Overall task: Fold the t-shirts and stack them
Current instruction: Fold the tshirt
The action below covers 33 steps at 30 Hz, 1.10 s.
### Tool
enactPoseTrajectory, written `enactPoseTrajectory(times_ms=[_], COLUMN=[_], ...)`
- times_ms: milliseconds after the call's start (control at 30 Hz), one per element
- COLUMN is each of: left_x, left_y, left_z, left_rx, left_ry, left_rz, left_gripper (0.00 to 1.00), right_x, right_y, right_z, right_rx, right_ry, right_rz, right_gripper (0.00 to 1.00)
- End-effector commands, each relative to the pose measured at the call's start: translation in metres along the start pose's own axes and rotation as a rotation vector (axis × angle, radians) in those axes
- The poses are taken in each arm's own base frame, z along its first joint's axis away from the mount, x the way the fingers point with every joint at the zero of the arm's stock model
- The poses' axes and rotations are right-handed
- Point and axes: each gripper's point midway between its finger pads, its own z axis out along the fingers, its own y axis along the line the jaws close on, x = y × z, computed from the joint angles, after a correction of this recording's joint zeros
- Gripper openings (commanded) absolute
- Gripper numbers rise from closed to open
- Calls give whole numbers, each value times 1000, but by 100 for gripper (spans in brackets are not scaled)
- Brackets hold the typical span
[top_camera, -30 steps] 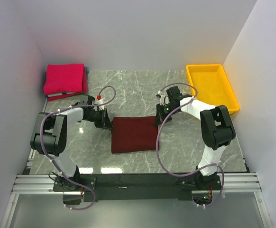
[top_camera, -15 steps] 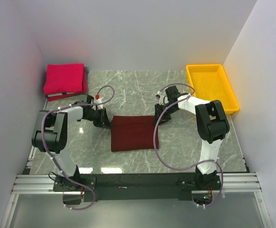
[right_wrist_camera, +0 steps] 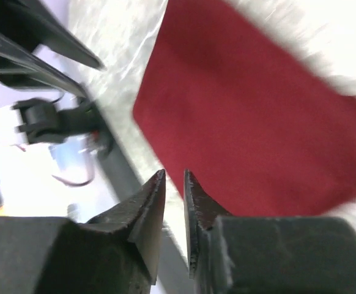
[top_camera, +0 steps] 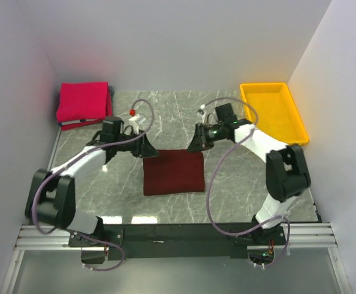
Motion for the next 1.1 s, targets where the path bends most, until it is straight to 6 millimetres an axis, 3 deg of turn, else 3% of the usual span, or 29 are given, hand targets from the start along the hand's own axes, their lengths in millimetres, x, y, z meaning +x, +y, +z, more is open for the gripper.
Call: enactPoseTrajectory(times_ms=[0,133,267,400,467,500,567,600,633,667,733,767,800,833,867,933,967,1067], left_x=[4,10,26,37,20,11,-6,-10,-21,-11,-17,1,4,-1,17,30,38,66], left_y=[5,36,86,134,151,150,128,117,98,83,49,40,30,9,3,-17,-19,-9], left_z=[29,55,79,83,79,76,61,55,45,40,32,30,31,33,34,41,44,57], left_rx=[65,47,-7,-92,-102,-89,-25,-6,18,64,117,129,141,177,181,210,216,186], left_ry=[-2,41,103,150,120,104,90,90,73,87,65,88,80,59,79,104,111,166], left_rz=[-127,-233,-290,-297,-307,-310,-283,-267,-243,-275,-289,-333,-335,-322,-365,-405,-408,-471], left_gripper=[34,28,24,21,22,23,27,28,29,30,30,29,29,28,28,29,29,28], right_x=[19,6,-14,-23,-42,-50,-61,-75,-64,-60,-44,-35,-29,-12,0,23,33,47], right_y=[8,-34,-81,-120,-121,-119,-100,-74,-67,-55,-24,-14,-2,1,8,11,14,-5], right_z=[37,68,83,95,93,86,72,55,49,43,30,29,26,28,34,42,50,68], right_rx=[-131,-79,-22,32,41,39,11,-12,-23,-47,-124,-148,-172,-186,-193,-197,-199,-170], right_ry=[94,107,73,70,45,29,6,-37,-33,-38,-34,-19,-12,24,54,104,131,161], right_rz=[145,196,242,260,234,230,201,151,166,169,207,242,235,257,254,266,272,304], right_gripper=[24,22,21,21,24,25,36,40,44,48,49,49,49,49,48,48,47,42])
